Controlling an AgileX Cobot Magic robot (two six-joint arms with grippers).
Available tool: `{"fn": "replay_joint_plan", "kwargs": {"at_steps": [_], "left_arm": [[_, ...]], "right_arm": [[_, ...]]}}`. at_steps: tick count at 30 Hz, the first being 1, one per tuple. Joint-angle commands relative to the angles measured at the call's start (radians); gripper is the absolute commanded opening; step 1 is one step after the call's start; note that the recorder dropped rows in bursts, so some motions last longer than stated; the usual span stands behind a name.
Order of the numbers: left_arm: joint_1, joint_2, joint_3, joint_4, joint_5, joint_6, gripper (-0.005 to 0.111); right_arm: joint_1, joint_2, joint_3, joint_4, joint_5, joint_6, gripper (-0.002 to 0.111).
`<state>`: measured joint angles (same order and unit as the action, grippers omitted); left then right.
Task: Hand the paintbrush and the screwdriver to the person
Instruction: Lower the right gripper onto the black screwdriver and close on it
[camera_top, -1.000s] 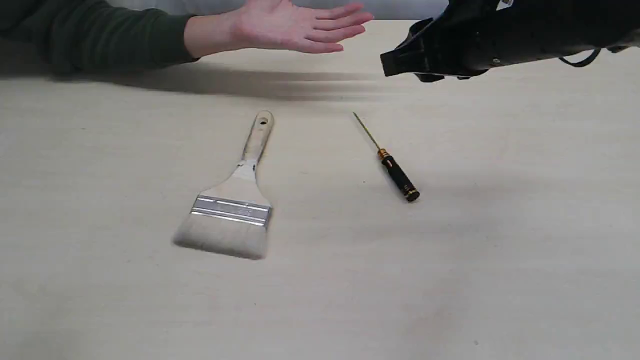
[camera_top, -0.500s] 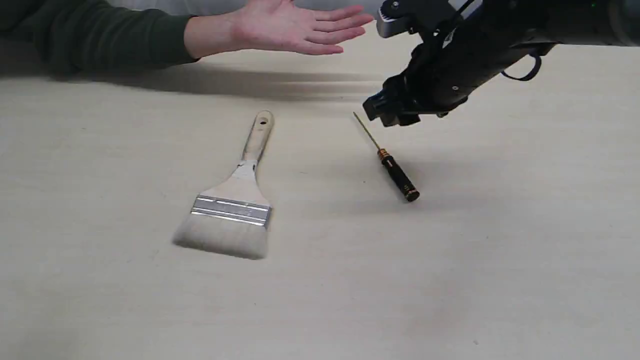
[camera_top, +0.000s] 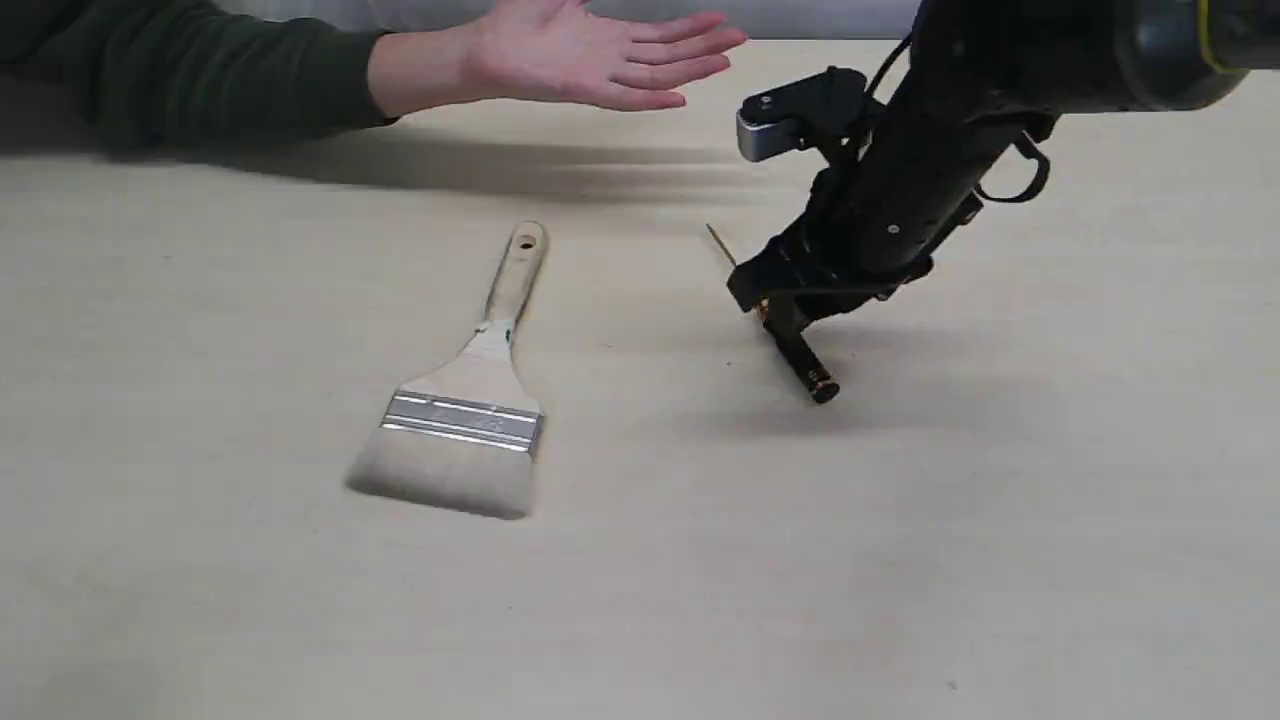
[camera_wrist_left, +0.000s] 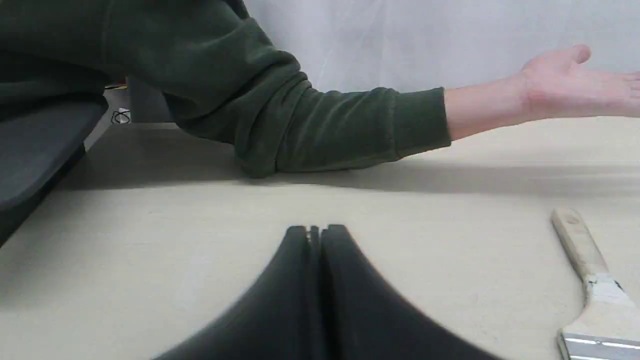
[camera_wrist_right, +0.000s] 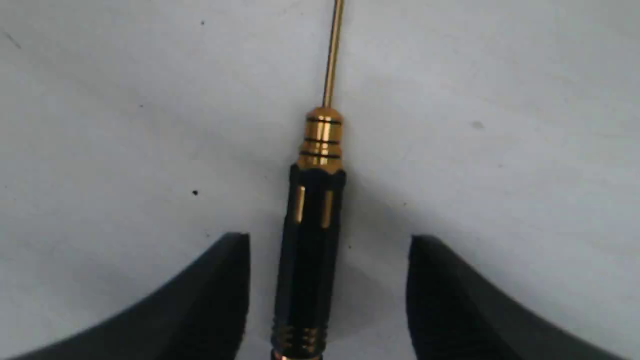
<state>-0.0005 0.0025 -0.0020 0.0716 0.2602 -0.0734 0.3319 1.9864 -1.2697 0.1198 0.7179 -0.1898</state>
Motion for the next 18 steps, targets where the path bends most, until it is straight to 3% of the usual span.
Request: {"fn": "replay_joint_plan", "kwargs": {"at_steps": [1, 18], "left_arm": [[-0.007, -0.002, 0.002, -0.005, -0.01, -0.002, 0.0], [-0.007, -0.002, 0.002, -0.001, -0.012, -0.002, 0.0]], "right_arm": [[-0.006, 0.017, -0.004, -0.01, 0.009, 0.003, 0.051], [-0.006, 0.089, -0.004, -0.009, 0.002, 0.003, 0.05]]}}
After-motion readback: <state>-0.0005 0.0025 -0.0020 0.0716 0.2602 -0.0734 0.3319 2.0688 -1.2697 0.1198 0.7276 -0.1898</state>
